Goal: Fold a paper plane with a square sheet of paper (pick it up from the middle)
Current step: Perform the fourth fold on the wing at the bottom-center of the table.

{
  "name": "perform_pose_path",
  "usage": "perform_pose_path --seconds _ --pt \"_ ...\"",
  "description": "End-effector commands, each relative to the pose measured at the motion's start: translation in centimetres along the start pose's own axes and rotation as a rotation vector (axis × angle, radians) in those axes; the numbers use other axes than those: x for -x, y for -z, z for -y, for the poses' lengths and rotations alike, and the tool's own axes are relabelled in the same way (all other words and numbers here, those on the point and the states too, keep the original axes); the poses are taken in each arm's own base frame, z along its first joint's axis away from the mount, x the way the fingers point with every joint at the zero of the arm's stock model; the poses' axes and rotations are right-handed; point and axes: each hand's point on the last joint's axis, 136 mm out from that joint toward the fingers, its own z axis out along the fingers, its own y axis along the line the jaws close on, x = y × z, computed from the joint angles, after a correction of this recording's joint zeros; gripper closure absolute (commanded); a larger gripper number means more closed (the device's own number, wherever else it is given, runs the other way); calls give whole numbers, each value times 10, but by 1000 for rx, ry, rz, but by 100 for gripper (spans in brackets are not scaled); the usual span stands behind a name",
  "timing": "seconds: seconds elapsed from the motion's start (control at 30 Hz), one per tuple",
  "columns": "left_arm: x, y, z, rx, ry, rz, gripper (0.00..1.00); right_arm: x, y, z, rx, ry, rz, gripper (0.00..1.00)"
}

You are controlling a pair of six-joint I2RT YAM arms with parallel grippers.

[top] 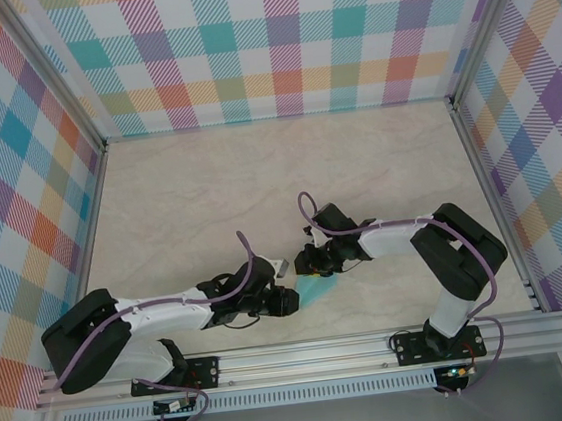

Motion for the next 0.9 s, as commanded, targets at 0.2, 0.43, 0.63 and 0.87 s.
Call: perform_pose_path --seconds 0.2,0.43,0.63,0.87 --pt "5 -16 0 10 46 -23 61 -31 -2 38 -131 -50 -80 70" --pt "12 -26 6 -34 74 -18 64 -33 -1 39 -132 -49 -82 69" --pt "15 -21 8 -53 81 -2 69 -33 -3 40 -134 -51 -86 69" --pt "18 -15 18 -111 75 14 81 -32 -5 42 -137 -56 -86 69"
